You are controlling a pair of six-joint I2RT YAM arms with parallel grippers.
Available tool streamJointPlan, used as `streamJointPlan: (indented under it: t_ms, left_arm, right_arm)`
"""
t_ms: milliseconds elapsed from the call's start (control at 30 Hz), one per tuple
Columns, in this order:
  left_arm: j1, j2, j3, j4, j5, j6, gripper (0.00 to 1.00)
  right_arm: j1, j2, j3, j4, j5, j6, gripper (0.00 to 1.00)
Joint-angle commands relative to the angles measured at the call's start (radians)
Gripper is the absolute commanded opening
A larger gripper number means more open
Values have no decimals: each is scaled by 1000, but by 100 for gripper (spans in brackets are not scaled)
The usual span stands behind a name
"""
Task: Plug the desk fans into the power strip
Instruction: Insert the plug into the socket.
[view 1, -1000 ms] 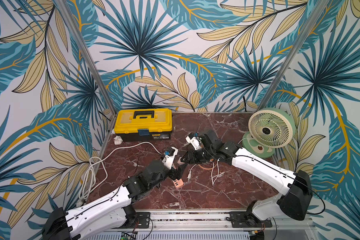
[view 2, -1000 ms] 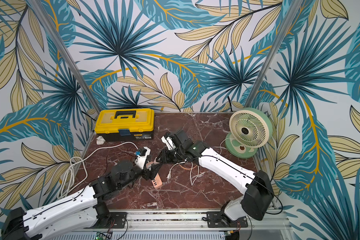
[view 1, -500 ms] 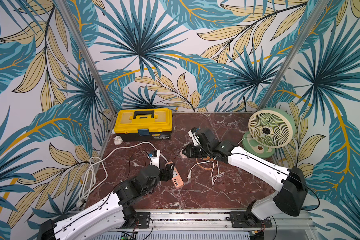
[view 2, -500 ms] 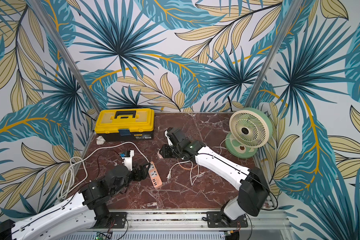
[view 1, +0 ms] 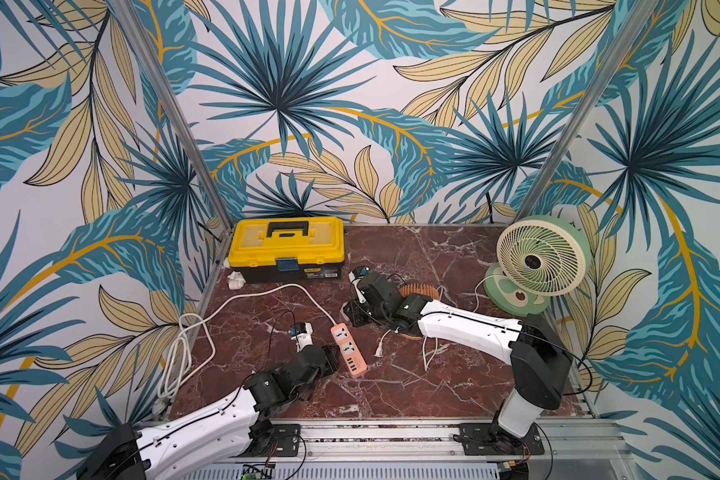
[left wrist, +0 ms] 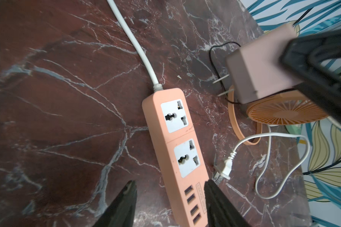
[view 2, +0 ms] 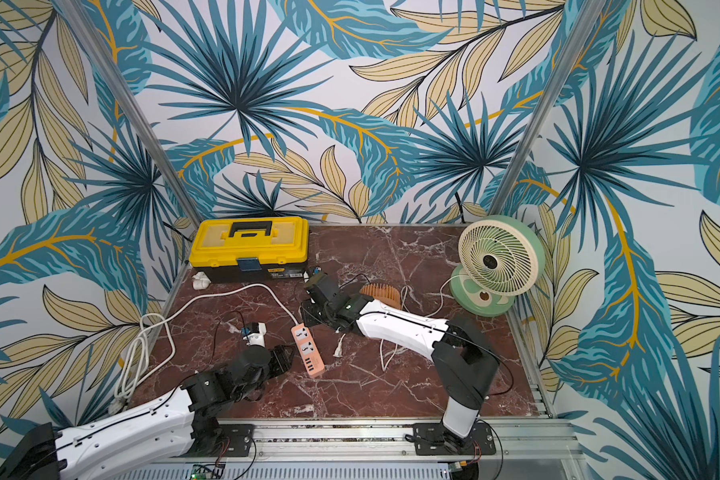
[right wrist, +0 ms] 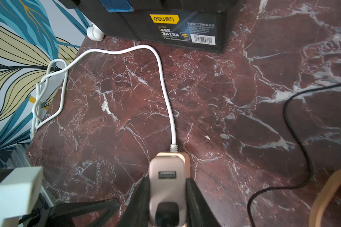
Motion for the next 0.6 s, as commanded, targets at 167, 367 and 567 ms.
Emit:
streamJointPlan:
  t_ms: [167,367,567]
  left_arm:
    - [63,52,-57,159,128,-39,57]
    - [67,94,-41,178,131,-35,55]
    - [86,168,-47,225,174,-70,53]
  right_arm:
    - [12,11,-95,138,-6,-29,0]
    - [24,13,-109,128,21,-30,0]
    - [49,20,-107,118,70,-41,0]
